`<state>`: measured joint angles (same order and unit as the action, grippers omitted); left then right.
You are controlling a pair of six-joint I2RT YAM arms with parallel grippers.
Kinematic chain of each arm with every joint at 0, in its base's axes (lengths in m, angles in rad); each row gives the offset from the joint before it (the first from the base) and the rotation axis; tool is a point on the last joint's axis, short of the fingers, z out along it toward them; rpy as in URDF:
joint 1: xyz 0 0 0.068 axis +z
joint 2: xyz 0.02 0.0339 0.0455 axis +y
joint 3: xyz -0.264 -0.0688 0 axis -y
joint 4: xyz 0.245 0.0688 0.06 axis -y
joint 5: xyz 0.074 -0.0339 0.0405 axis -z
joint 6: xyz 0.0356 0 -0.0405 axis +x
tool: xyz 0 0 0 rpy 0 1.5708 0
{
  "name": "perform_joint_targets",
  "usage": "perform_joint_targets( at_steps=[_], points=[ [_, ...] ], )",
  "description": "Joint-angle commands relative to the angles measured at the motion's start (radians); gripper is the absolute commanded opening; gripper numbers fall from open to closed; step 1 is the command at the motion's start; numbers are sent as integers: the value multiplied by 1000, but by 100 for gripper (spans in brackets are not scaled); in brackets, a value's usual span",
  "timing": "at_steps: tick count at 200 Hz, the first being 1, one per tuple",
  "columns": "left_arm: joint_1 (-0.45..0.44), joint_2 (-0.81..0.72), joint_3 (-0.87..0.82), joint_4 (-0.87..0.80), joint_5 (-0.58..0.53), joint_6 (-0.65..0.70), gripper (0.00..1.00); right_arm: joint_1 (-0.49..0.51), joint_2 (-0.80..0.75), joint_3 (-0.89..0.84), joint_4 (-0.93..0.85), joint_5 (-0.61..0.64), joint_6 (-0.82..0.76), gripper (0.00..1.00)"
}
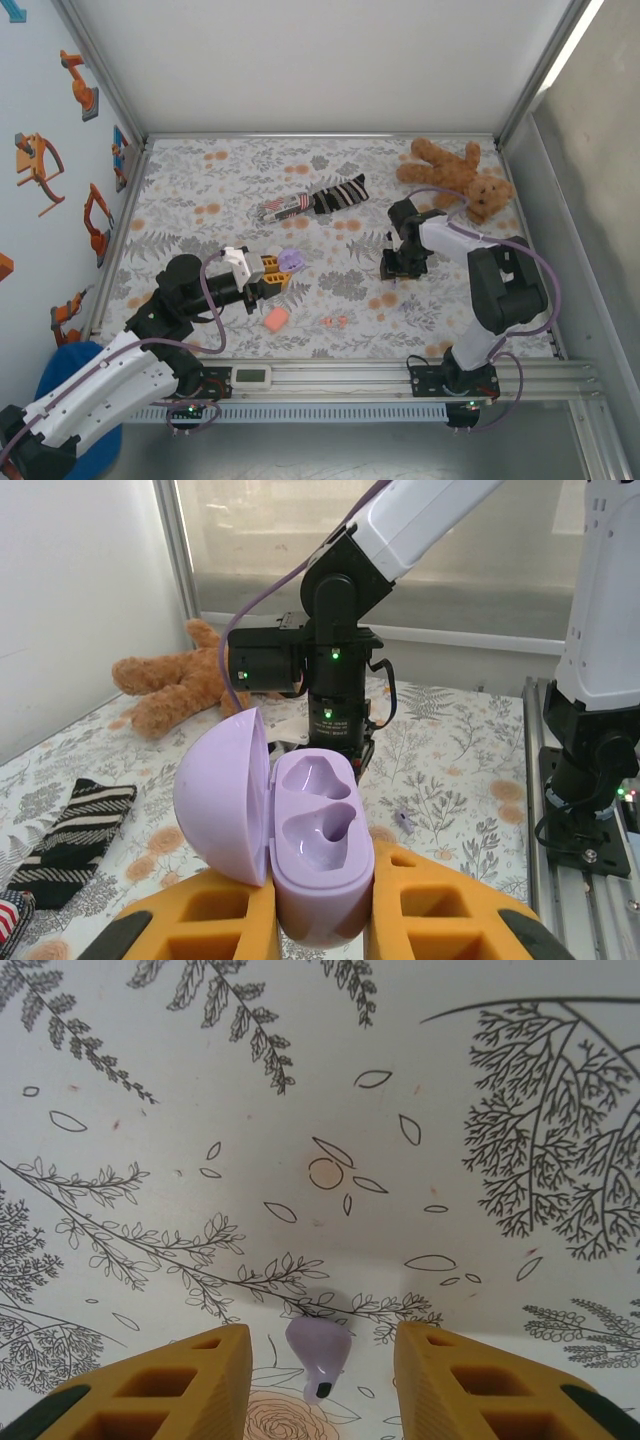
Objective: Insert wireless bluetooth earbuds into charging case
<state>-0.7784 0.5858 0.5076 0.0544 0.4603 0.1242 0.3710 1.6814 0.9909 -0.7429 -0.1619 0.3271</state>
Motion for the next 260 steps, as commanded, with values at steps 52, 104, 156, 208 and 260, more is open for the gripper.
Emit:
perform_joint_targets(
  at_steps=[52,104,156,208,260],
  points=[
    [-5,-29,-2,-14,-12,-8,0,26,56,44,-6,51,21,39],
    [-4,-35,-3,-31,-18,-9,0,48,91,51,-20,63,23,30],
    [-4,-48,-6,-39,-26,-9,0,71,70,56,-65,102,33,29],
    [-4,-48,-4,-37,-25,-11,0,81,51,55,-83,117,40,29],
    [-4,-48,-5,-38,-27,-12,0,88,54,52,-81,124,41,27]
  ],
)
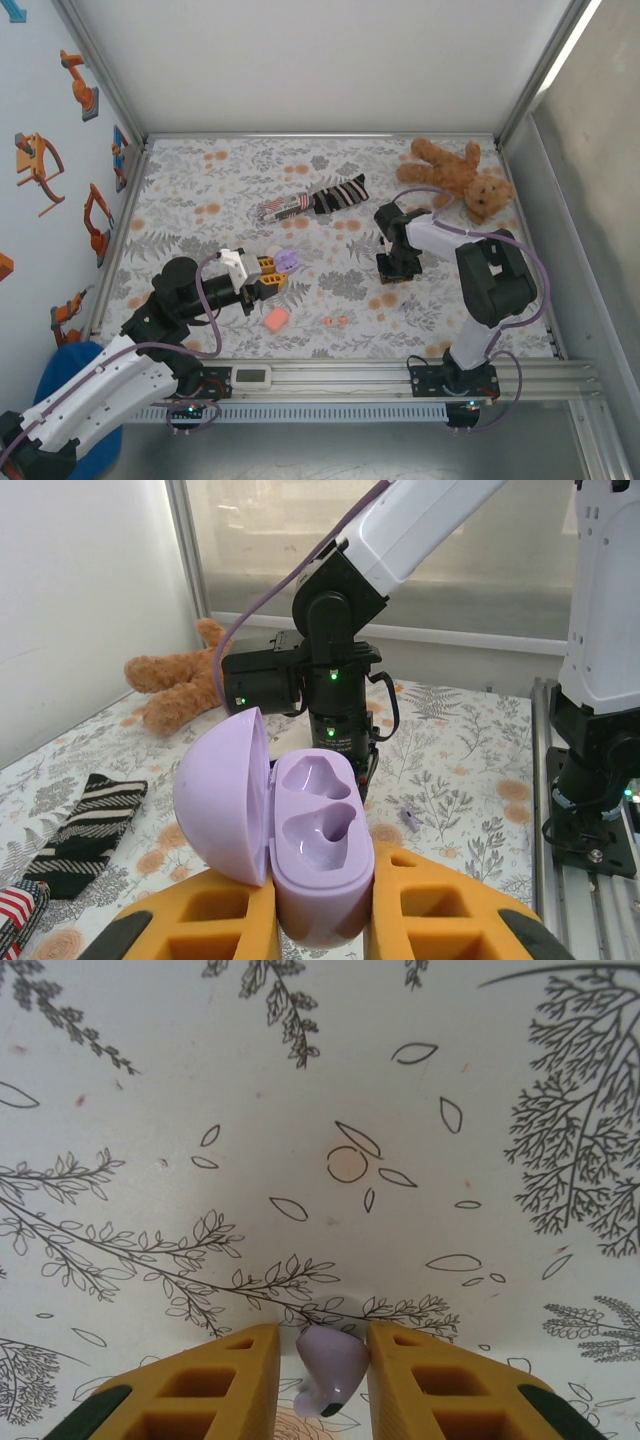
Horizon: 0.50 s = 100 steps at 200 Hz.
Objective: Insert wireless bluetooth earbuds into charging case
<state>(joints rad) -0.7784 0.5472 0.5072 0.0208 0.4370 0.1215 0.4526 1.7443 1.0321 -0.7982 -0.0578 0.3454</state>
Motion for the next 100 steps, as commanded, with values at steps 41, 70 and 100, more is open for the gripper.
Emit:
perform_joint_targets(
  at_steps=[41,70,100],
  points=[
    [-4,-14,-4,-7,-4,-12,0,8,-6,6,-8,21,24,22],
    [-4,-15,-3,-12,-6,-11,0,9,-17,6,0,23,21,21],
    [-4,-13,-6,-7,-7,-10,0,8,-51,12,-1,29,12,21]
  ],
)
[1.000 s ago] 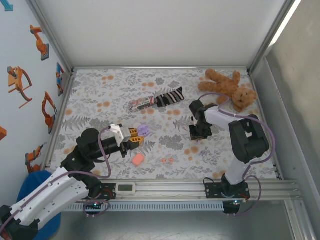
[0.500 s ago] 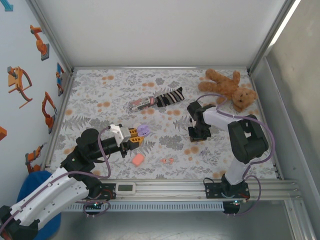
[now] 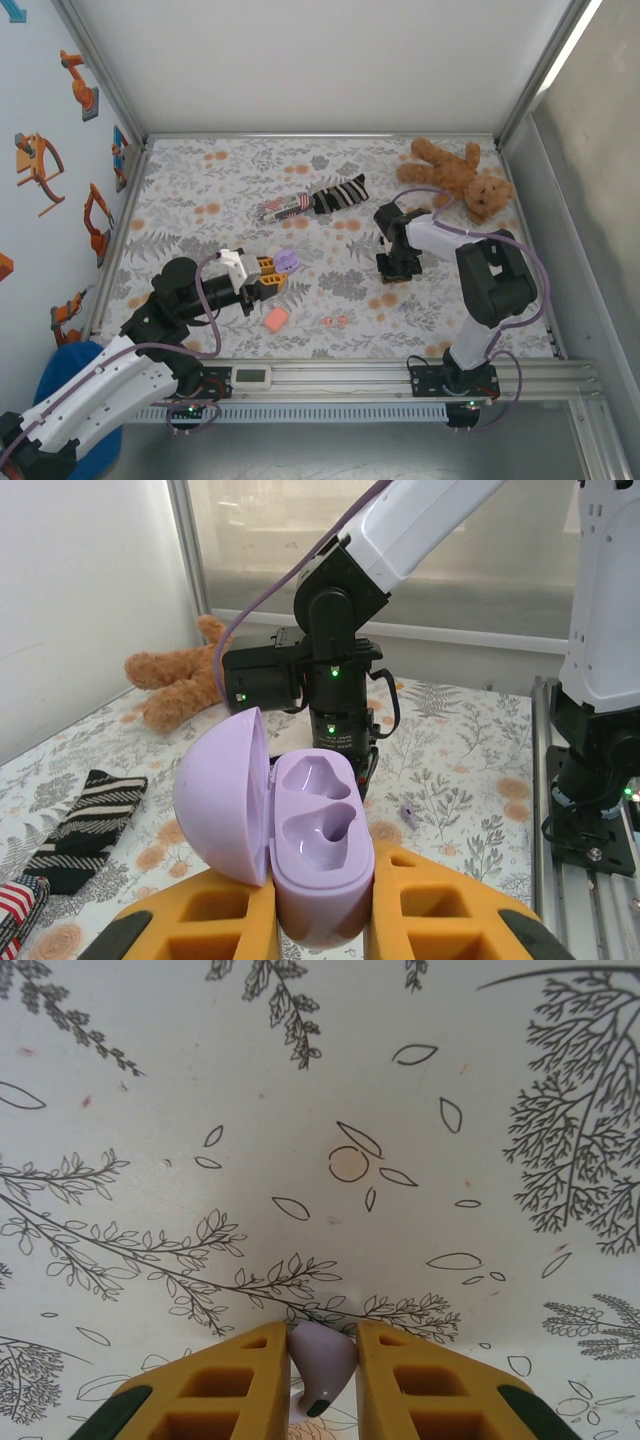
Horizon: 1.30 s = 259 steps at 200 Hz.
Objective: Insert wireless bluetooth earbuds into charging case
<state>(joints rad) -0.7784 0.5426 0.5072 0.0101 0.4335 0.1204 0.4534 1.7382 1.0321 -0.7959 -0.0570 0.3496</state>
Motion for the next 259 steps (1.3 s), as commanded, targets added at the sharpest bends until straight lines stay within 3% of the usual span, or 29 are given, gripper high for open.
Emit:
perform_joint_targets(
  at_steps=[1,95,127,197,259],
  points=[
    [-4,-8,-6,5,-4,-9,0,7,-47,11,-3,28,7,21],
    [-4,80,-45,161,37,-76,0,25,-322,54,23,-27,-96,21],
    [-6,137,-52,240,60,-107,0,47,-426,85,48,-99,-150,21],
    [-9,264,-20,343,118,-140,0,189,-604,153,121,-137,-290,21],
    [-13,334,17,383,170,-133,0,299,-654,212,170,-144,-375,21]
  ],
)
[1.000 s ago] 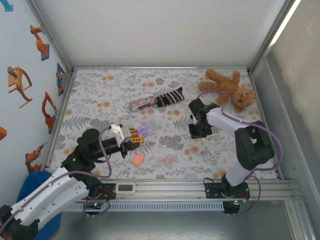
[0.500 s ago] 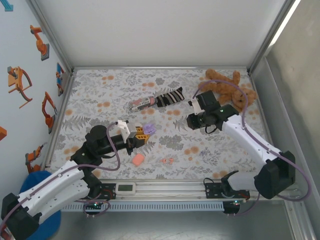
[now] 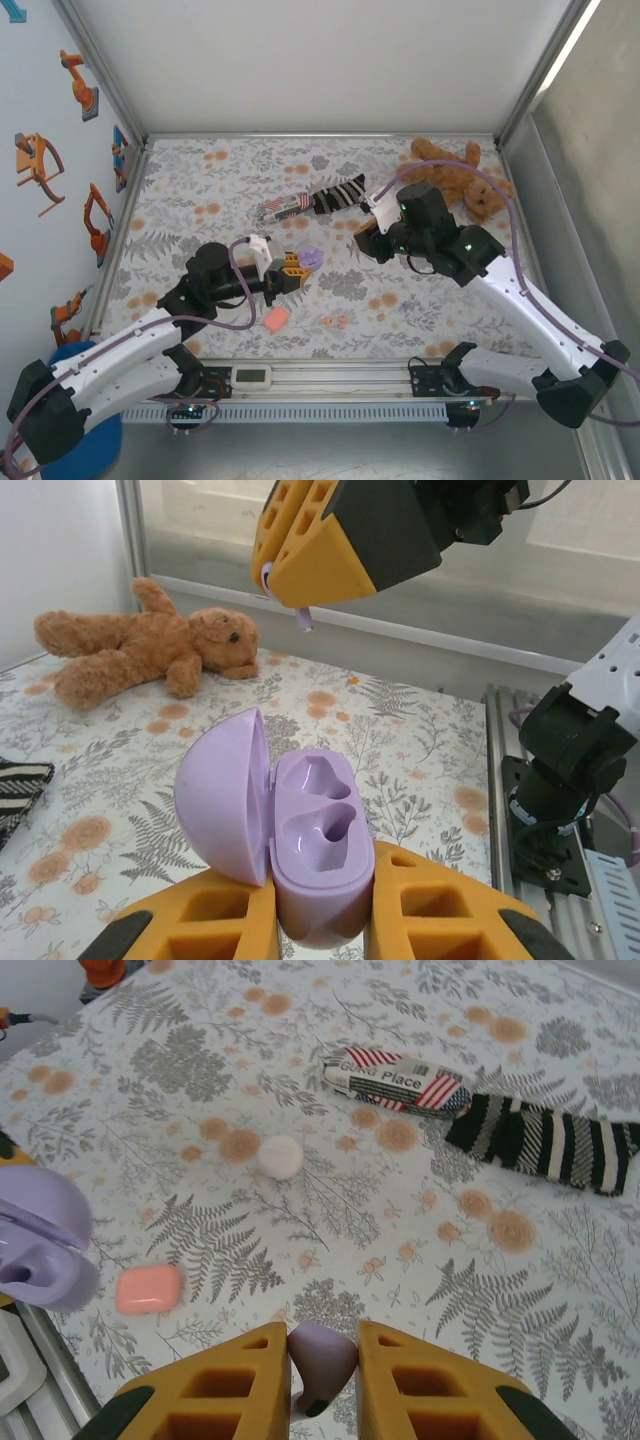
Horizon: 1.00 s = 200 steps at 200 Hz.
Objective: Insert wireless bluetooth earbuds into charging case
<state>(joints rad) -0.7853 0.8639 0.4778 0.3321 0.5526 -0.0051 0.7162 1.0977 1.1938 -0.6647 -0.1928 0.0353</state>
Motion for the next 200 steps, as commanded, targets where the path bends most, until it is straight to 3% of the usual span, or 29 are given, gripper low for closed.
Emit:
perform_joint_targets(
  at_steps=[1,84,200],
  points=[
    [-6,15,46,62,51,-6,0,39,-13,51,39,-8,-61,21],
    [-13,28,71,61,82,1,0,188,-3,91,117,-8,-161,21],
    [-17,18,80,48,82,-8,0,324,97,141,113,108,-238,21]
  ],
)
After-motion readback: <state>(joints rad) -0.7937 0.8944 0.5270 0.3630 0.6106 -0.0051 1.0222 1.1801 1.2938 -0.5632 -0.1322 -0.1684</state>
